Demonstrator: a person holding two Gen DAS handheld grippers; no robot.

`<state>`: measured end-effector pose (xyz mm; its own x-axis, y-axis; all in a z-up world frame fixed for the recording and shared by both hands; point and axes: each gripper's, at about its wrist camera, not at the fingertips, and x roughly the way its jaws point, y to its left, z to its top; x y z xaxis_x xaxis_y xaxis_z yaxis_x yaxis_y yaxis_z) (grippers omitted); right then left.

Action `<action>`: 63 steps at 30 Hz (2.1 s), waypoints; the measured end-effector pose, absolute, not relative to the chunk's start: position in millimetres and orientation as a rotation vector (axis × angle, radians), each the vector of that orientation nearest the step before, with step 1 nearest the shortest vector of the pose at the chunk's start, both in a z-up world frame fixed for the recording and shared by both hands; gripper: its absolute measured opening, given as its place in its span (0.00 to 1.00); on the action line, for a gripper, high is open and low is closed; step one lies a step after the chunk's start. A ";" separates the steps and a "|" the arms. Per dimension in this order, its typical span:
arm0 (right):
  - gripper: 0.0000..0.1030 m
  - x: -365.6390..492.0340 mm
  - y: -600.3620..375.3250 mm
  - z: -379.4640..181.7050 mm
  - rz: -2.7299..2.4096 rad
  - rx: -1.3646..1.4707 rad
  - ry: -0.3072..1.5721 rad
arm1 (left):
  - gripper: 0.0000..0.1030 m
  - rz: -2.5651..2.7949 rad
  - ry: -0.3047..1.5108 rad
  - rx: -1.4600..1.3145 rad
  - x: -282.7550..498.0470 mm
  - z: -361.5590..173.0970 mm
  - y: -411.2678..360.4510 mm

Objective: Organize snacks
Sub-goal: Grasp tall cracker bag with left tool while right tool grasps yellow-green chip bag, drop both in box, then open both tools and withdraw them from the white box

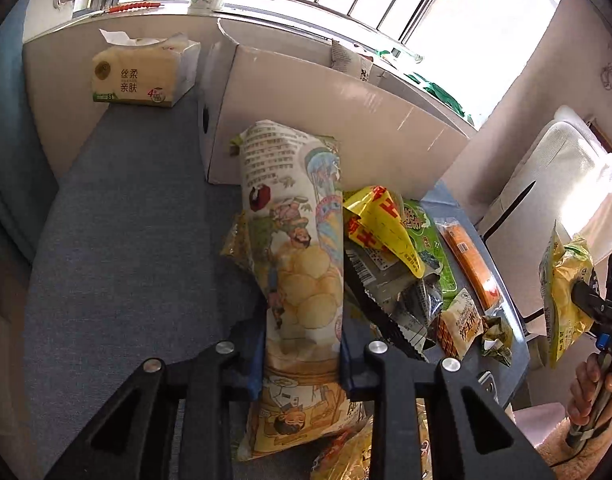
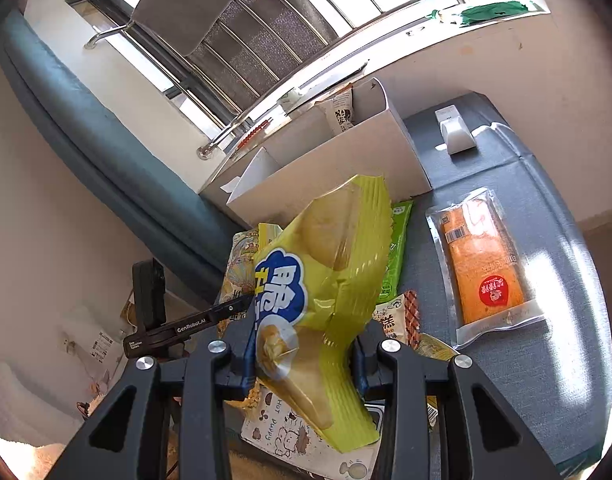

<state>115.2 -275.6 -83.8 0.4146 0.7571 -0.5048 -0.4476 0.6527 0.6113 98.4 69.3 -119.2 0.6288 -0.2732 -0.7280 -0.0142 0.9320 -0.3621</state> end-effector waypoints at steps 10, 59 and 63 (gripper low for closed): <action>0.38 141.1 -256.8 -63.9 0.794 0.400 0.794 | 0.30 -0.085 0.644 -0.316 75.0 -39.7 103.4; 1.00 119.4 -224.7 -62.7 0.700 0.096 0.766 | 1.00 -0.136 0.710 -0.224 43.7 -50.3 50.6; 1.00 92.6 -248.7 -86.6 0.641 0.093 0.807 | 1.00 -0.161 0.744 -0.260 23.0 -69.8 38.5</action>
